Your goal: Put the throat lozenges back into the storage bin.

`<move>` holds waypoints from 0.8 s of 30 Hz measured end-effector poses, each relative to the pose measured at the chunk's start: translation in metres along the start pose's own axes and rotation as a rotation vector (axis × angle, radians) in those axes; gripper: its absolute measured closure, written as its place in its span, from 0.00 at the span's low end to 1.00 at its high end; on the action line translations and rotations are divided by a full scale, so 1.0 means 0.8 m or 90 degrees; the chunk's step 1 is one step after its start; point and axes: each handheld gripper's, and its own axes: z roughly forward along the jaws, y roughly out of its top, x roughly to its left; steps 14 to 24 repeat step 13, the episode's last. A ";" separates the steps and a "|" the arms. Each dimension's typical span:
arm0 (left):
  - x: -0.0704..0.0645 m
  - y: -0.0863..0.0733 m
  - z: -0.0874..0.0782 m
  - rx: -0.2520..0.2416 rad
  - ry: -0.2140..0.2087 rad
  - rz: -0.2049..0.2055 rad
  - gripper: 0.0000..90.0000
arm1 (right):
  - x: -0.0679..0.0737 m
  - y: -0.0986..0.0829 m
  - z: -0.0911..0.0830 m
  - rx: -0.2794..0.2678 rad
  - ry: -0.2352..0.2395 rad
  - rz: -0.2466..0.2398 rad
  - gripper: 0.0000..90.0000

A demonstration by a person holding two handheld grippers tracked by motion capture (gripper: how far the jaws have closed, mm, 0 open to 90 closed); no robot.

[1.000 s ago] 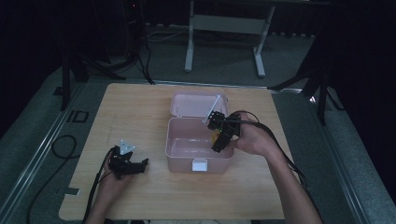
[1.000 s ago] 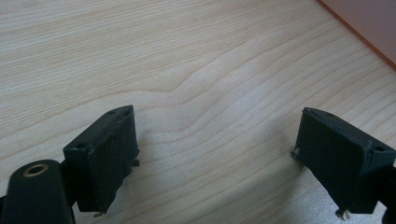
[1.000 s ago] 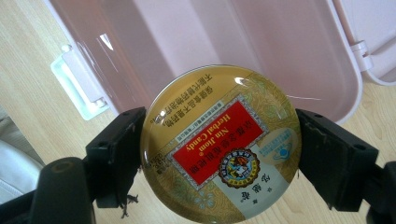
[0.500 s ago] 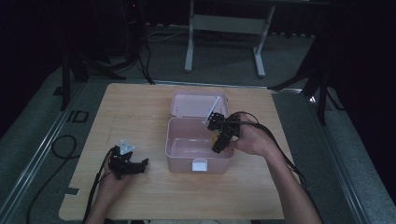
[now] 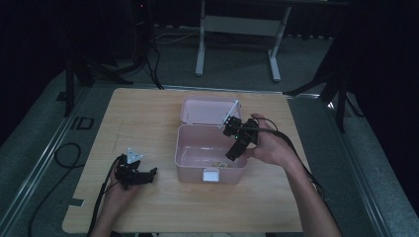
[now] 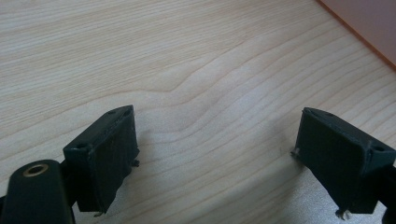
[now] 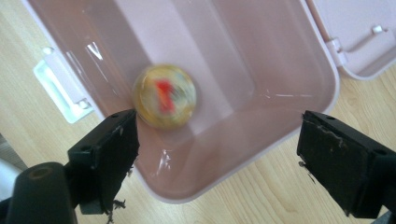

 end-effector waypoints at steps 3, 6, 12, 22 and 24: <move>0.000 0.000 0.000 0.000 0.000 0.000 0.15 | -0.001 -0.004 0.000 0.004 -0.010 0.005 0.14; 0.000 0.000 0.000 0.000 0.000 0.000 0.15 | 0.000 -0.008 -0.004 -0.004 -0.013 0.008 0.15; 0.000 0.000 0.000 0.000 0.001 -0.001 0.15 | -0.003 -0.021 -0.008 -0.014 -0.014 0.022 0.16; 0.000 0.000 0.000 0.000 0.001 -0.001 0.15 | -0.005 -0.025 -0.007 -0.018 -0.016 0.030 0.15; 0.000 0.000 0.000 0.000 0.001 -0.001 0.15 | -0.005 -0.025 -0.007 -0.018 -0.016 0.030 0.15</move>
